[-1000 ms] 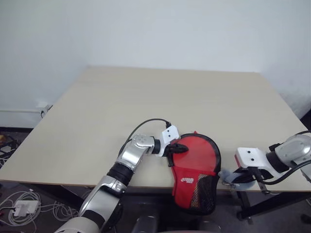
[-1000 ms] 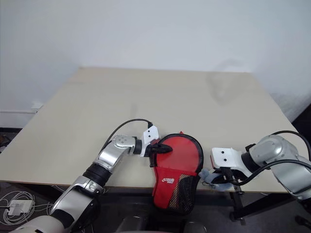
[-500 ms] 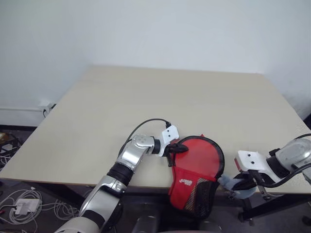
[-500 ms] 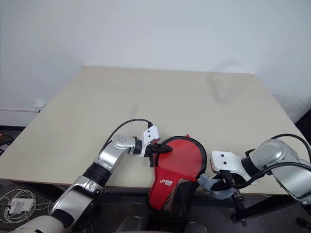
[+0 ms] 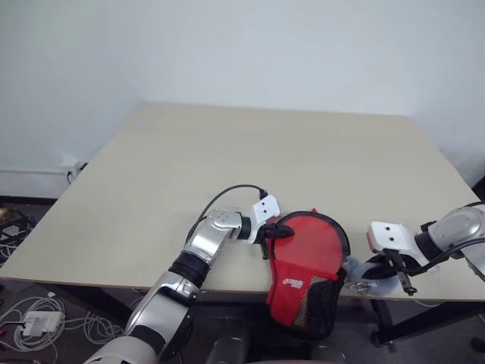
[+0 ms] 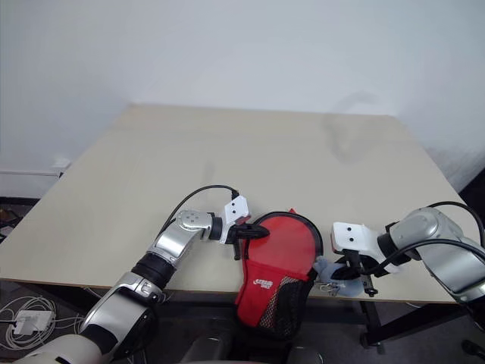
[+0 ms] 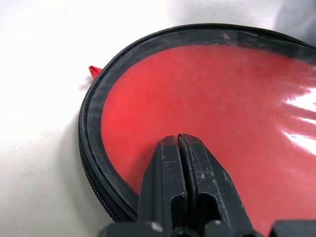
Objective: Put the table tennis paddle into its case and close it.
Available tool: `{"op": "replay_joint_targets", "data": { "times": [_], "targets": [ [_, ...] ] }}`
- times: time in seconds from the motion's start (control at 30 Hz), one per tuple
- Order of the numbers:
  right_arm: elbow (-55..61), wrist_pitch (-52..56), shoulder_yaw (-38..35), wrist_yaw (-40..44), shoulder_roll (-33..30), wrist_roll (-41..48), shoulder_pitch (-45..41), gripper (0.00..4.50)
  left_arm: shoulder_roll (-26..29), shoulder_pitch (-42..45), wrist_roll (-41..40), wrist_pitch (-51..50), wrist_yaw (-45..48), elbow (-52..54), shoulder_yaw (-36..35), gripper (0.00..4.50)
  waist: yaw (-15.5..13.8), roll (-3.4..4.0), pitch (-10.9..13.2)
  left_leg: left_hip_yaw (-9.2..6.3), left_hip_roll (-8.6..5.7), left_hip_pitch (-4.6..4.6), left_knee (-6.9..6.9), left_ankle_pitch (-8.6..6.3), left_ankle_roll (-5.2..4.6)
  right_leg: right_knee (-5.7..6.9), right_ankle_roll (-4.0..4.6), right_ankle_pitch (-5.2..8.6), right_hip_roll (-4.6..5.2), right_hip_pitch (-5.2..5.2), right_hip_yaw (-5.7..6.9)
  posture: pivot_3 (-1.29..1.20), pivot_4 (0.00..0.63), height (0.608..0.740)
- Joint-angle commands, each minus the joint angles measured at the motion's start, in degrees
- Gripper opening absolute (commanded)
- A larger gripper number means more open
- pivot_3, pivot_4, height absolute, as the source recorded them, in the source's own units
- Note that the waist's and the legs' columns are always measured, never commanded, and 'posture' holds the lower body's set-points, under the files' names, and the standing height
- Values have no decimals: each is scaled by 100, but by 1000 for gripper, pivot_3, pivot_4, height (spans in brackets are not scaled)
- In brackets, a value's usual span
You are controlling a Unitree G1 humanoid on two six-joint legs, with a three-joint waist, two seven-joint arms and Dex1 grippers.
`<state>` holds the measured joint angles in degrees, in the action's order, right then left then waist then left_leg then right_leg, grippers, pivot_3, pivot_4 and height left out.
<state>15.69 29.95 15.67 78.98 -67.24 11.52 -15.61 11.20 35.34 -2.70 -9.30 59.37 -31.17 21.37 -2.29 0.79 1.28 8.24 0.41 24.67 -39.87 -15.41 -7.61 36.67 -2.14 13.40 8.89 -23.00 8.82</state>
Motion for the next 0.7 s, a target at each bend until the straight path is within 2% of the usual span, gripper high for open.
{"op": "replay_joint_targets", "data": {
  "times": [0.03,0.1,0.17,0.33,0.4,0.53,0.7],
  "targets": [
    [-118,-201,-101,118,-71,-113,-136,90,20,-111,256,-97,62,-267,220,0,1,0,0,0,0,0,0,0,0,0,0,0,0,0,-1,0,0,706],
    [-224,-148,-120,56,20,-130,-268,823,17,-125,267,-88,50,-282,227,0,3,0,0,1,0,0,0,0,0,0,0,0,0,0,-1,0,0,706],
    [-390,-69,-115,-40,123,-193,-468,1302,14,-135,280,-79,40,-299,235,0,17,3,0,0,0,0,-1,0,0,0,0,-1,0,0,0,0,0,706],
    [-699,-88,-169,-76,252,-214,-835,3045,11,-135,303,-69,38,-327,238,0,17,3,0,1,0,0,-3,0,1,1,0,-5,1,0,1,0,0,706],
    [-868,-172,-292,161,210,-70,-1030,3667,13,-128,304,-70,39,-333,233,0,15,3,0,1,0,0,-3,0,1,1,0,-5,1,0,2,0,0,706],
    [-935,-622,-518,666,69,173,-1135,3667,14,-122,304,-75,46,-340,232,0,15,6,0,2,0,0,-4,0,1,1,-1,-6,1,0,2,0,0,706],
    [-1025,-1528,-429,836,-63,-250,-1031,3667,32,-117,300,-81,66,-347,228,0,17,5,-1,2,0,-1,-4,0,1,2,-1,-6,1,1,2,0,0,706]
  ]
}}
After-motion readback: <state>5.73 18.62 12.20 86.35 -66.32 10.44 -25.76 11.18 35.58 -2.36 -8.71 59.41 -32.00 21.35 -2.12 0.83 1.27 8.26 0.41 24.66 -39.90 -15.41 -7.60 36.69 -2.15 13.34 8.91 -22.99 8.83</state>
